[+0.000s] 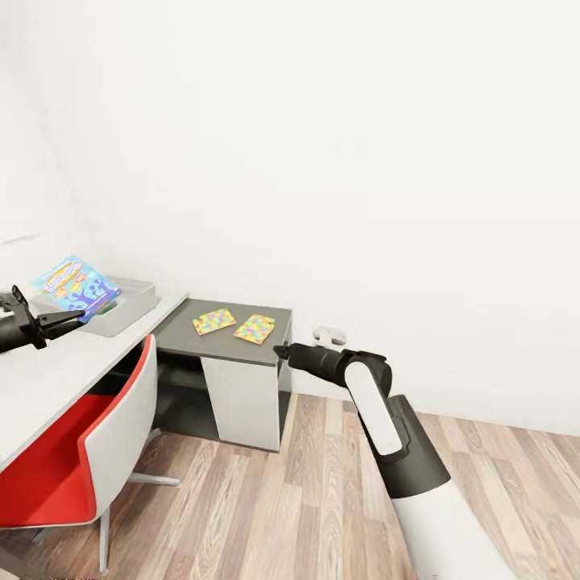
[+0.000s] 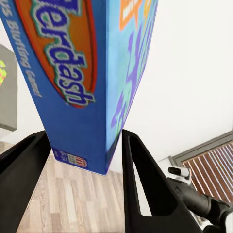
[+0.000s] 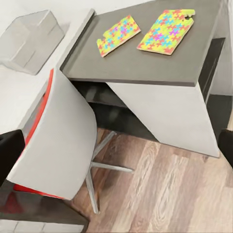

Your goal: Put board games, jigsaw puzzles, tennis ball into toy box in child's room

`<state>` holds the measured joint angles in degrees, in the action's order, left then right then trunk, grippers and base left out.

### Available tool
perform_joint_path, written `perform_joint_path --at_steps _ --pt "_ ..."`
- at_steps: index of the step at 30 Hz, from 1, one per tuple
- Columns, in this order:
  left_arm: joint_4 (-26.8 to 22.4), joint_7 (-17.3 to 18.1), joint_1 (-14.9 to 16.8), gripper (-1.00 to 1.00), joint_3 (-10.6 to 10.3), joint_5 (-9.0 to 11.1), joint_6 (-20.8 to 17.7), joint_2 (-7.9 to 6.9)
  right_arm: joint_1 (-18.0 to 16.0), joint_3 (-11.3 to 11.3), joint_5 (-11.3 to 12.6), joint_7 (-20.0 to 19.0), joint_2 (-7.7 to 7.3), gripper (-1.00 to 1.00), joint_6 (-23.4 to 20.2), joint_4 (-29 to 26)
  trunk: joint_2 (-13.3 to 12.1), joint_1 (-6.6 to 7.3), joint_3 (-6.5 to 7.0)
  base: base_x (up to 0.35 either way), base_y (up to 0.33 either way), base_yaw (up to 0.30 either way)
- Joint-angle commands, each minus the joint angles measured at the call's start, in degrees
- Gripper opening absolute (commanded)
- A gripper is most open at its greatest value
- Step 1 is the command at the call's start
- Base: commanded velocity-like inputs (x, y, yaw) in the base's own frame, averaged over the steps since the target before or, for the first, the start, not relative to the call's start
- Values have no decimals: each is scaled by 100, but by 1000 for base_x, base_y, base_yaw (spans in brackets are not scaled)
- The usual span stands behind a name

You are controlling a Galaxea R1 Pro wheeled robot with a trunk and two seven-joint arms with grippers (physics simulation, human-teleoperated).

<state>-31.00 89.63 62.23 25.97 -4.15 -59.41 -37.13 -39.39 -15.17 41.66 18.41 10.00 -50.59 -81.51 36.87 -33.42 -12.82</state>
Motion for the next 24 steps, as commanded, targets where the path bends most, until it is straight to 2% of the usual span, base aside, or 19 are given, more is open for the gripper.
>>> perform_joint_path --at_steps 1,7,11,17,21,24 --pt "-3 37 8 -100 21 -33 -59 8 -164 -51 60 58 0 100 -12 -4 8 -4 -9 231 0 260" --pt "-3 37 8 -100 22 -33 -59 30 -1011 -134 74 66 0 100 -40 59 8 -4 -9 211 0 264" --pt "-3 37 8 -100 22 -32 -59 45 -1919 -138 137 74 0 100 -45 656 8 -4 -9 203 0 273" --pt "-2 37 8 -100 -29 -21 -59 48 -2831 -143 640 87 0 100 -34 1479 8 -4 -9 202 0 274" --pt "-1 37 8 -100 -155 -21 -59 90 -3266 -144 760 110 0 100 -51 1825 8 -4 -9 194 0 274" --pt "-2 37 8 -100 -221 -18 -57 121 -3419 -144 784 109 0 100 -103 2165 8 -4 -9 156 0 274"
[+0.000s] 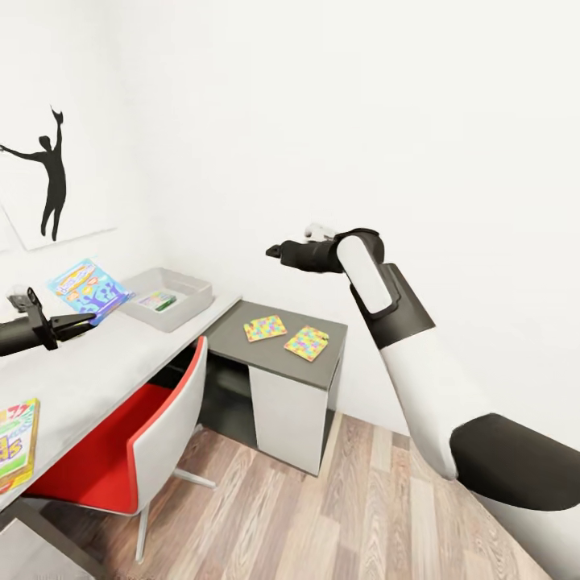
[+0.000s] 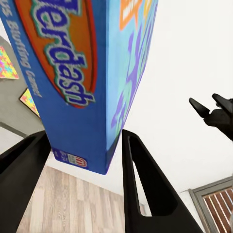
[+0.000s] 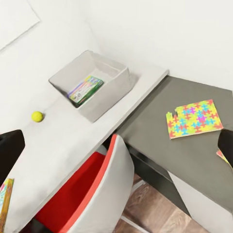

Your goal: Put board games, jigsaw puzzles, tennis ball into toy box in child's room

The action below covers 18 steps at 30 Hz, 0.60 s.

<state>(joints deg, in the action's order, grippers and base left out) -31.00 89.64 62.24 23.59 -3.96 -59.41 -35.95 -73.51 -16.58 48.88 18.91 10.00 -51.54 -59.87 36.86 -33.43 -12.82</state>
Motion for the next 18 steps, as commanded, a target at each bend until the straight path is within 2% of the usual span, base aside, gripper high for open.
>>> perform_joint_path --at_steps 1,4,8,13,18 --pt "-2 36 8 -100 9 -35 -53 5 -25 -1 65 55 0 100 -18 87 9 -3 -9 145 0 274" --pt "2 36 0 -100 -13 -25 -21 49 -65 8 75 37 0 100 -48 473 9 -3 -9 113 0 274" --pt "-9 36 -8 -100 -26 -20 -17 219 -78 12 186 43 0 100 -99 583 9 -3 -9 35 0 274" --pt "-11 36 -10 -100 -71 -18 -26 271 -72 12 463 56 0 100 -185 608 9 -3 -9 7 0 274" --pt "-11 36 -10 -100 -88 -28 -22 280 -68 -7 519 60 0 100 -194 627 9 -3 -9 1 0 274"
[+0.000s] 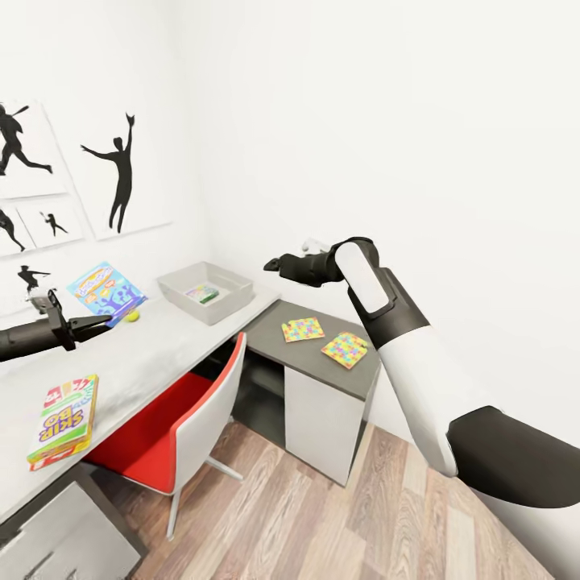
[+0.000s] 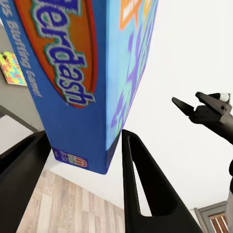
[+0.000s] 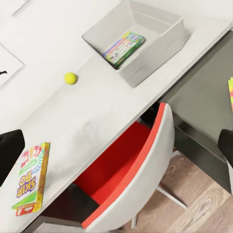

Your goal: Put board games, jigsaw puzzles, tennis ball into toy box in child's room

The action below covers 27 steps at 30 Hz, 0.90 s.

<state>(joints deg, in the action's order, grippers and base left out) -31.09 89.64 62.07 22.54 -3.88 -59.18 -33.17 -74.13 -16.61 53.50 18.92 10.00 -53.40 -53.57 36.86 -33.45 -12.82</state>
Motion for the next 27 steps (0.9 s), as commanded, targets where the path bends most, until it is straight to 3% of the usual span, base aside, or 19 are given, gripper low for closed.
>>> perform_joint_path --at_steps 1,9,16,19,27 --pt "-2 36 7 -100 15 -40 -37 3 -5 -3 61 58 0 100 3 0 8 -2 -9 0 0 274" --pt "-33 36 7 -100 -28 -58 -22 172 -5 -5 74 72 0 100 -1 -35 8 -2 -9 159 -19 204" --pt "-51 36 7 -100 -557 -59 -23 261 119 21 70 67 0 100 15 -63 8 -2 -9 313 -100 20" --pt "-53 36 7 -100 -667 -54 -21 265 140 25 65 61 0 100 40 -77 8 -2 -9 310 -38 3" --pt "-64 36 -1 -100 -670 11 -29 495 14 41 104 66 0 100 55 16 8 -2 -10 36 -2 0"
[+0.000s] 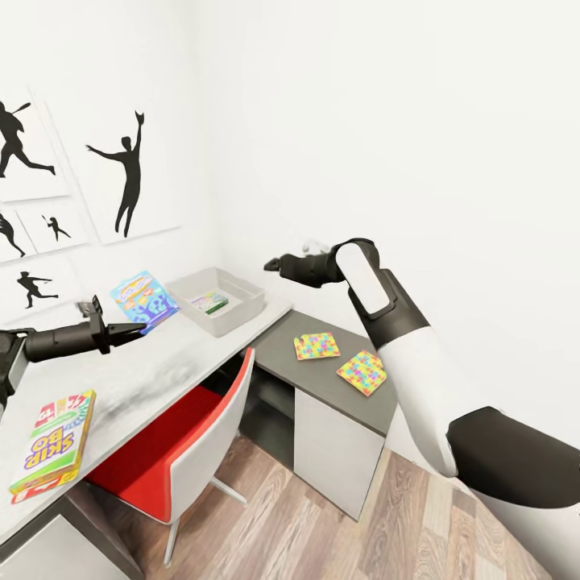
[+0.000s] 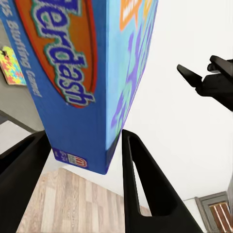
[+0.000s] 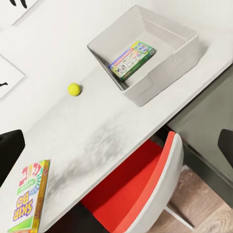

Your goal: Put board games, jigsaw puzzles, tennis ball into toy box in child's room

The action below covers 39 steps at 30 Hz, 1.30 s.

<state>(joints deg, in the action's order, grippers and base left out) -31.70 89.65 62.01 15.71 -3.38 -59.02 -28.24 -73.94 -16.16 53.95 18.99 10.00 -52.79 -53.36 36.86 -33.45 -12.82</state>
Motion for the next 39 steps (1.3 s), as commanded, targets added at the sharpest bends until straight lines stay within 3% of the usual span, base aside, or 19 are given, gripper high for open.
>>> perform_joint_path --at_steps 1,8,39 --pt "-3 35 5 -100 16 -23 -47 34 27 1 39 47 0 100 -5 -37 9 -2 -9 0 0 0" --pt "-3 35 4 -100 29 -6 -40 114 231 11 20 32 0 100 -4 -261 9 -2 -9 0 0 0" --pt "-3 35 4 -100 37 -3 -48 117 244 7 19 34 0 100 -13 -341 9 -2 -9 67 0 0"
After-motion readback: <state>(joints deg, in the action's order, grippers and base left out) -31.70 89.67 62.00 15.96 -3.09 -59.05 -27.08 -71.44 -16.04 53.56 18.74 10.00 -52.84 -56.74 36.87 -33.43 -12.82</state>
